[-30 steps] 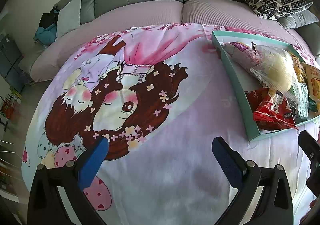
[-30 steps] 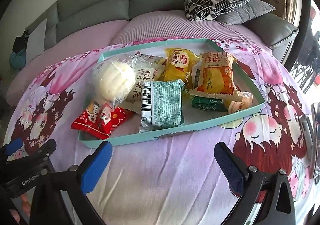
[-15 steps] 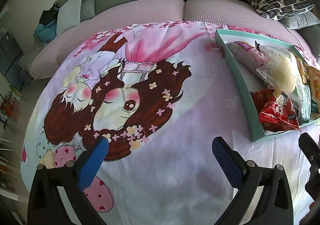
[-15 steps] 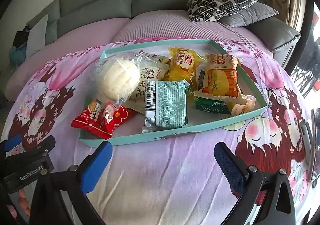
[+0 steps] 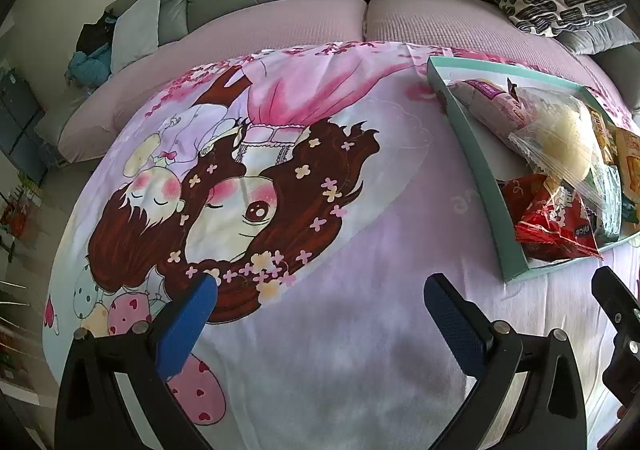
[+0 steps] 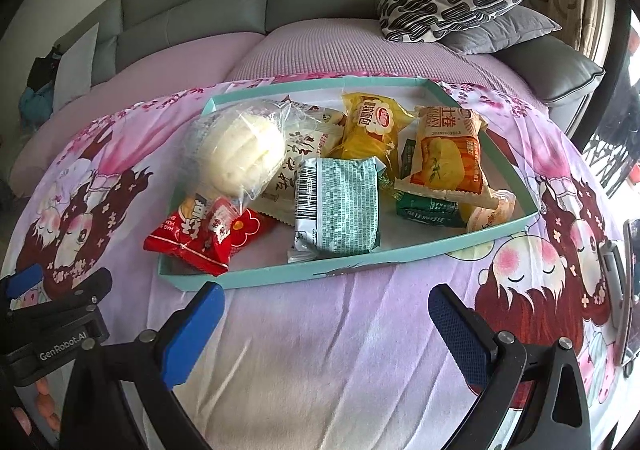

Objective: Organize snacks

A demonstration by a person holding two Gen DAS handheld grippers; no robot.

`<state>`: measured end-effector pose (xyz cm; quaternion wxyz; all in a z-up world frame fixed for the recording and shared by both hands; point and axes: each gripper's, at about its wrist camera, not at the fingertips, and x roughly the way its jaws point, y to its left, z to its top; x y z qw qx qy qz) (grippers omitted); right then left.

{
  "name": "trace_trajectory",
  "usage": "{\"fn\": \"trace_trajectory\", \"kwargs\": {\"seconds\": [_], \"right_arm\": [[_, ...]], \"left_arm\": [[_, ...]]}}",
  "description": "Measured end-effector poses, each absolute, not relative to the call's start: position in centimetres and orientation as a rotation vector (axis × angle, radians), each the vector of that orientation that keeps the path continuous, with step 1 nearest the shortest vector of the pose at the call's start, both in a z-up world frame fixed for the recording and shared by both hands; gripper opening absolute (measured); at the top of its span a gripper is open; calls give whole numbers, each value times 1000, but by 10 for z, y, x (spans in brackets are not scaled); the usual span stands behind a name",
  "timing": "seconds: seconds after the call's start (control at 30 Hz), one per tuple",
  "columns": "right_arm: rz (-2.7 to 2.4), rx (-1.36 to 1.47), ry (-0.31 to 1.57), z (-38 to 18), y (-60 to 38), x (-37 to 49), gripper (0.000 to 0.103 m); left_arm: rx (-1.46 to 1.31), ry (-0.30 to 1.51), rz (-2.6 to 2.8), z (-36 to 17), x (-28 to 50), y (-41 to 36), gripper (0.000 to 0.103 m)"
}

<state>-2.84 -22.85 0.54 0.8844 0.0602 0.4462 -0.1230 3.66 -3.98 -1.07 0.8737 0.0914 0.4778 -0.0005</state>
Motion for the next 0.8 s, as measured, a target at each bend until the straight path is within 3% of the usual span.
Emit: {"fn": "trace_trajectory", "kwargs": {"seconds": [0.8], "right_arm": [[-264,124,937,4,-229,-28,103]], "left_arm": [[178,978,30,-7,36,-36,103]]}}
